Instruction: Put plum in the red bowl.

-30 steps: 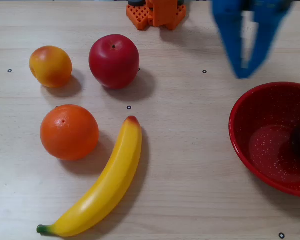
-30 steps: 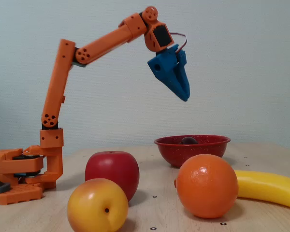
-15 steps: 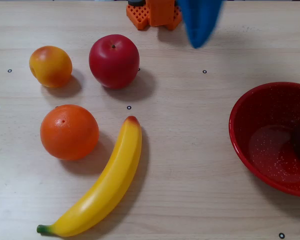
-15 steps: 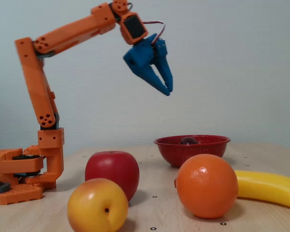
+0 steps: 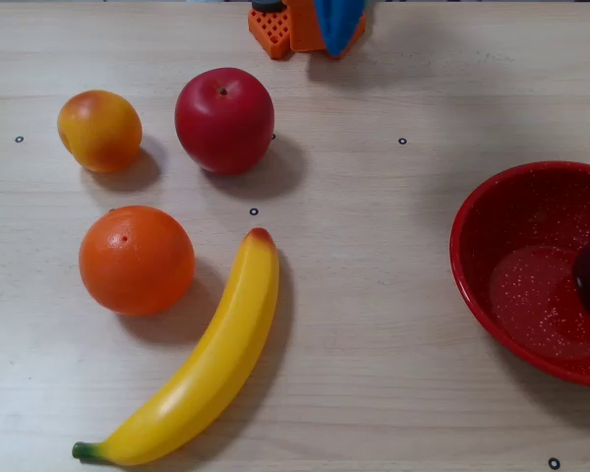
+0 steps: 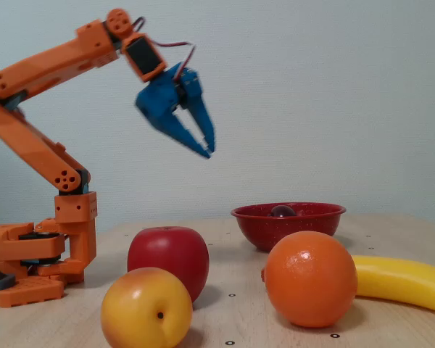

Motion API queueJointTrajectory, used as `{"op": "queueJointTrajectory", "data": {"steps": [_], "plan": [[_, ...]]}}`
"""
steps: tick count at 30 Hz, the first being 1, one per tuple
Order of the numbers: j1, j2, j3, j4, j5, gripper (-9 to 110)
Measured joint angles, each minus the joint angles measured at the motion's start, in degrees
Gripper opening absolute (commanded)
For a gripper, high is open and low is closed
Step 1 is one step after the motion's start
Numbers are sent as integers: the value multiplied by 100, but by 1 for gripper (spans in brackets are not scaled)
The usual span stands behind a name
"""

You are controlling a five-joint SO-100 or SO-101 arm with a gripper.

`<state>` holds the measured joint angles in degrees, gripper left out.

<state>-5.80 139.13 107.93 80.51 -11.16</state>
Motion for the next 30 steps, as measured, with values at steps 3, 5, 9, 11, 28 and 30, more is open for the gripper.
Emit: {"op": "queueJointTrajectory", "data": {"steps": [3, 5, 9, 11, 28, 30], "plan": [[-62, 615, 545, -9, -26, 0], [-62, 1011, 932, -62, -26, 0], [123, 2101, 2074, -387, -26, 0], [88, 2593, 2496, -396, -18, 0], [431, 5054, 5643, -1239, -35, 0], [492, 5054, 5871, -1591, -9, 0]]}}
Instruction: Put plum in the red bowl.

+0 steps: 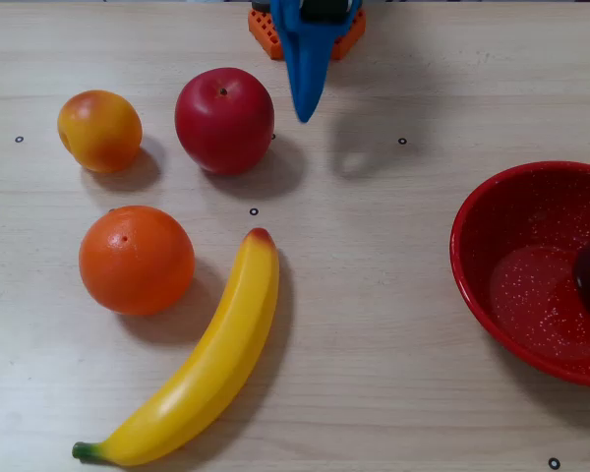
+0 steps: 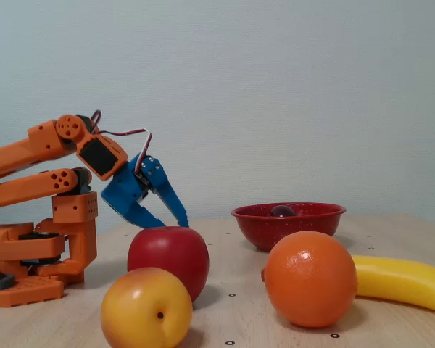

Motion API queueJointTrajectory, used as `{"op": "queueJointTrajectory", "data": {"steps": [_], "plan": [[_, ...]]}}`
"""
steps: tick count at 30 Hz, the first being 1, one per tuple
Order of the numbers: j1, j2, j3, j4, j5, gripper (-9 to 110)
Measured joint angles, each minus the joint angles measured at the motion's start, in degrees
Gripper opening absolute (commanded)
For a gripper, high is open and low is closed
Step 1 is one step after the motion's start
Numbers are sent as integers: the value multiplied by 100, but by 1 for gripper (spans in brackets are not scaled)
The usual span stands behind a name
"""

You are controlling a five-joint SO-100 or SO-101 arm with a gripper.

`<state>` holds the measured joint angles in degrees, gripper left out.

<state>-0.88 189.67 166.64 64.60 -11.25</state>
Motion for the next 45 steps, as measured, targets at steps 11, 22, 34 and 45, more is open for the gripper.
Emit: {"op": "queueJointTrajectory", "data": {"steps": [11, 22, 34, 45], "plan": [[-18, 18, 1362, -2224, 431, 0], [-26, 0, 1362, -1564, 932, 0], [-26, 0, 1362, -1564, 1046, 0], [-26, 0, 1362, -1564, 1046, 0]]}}
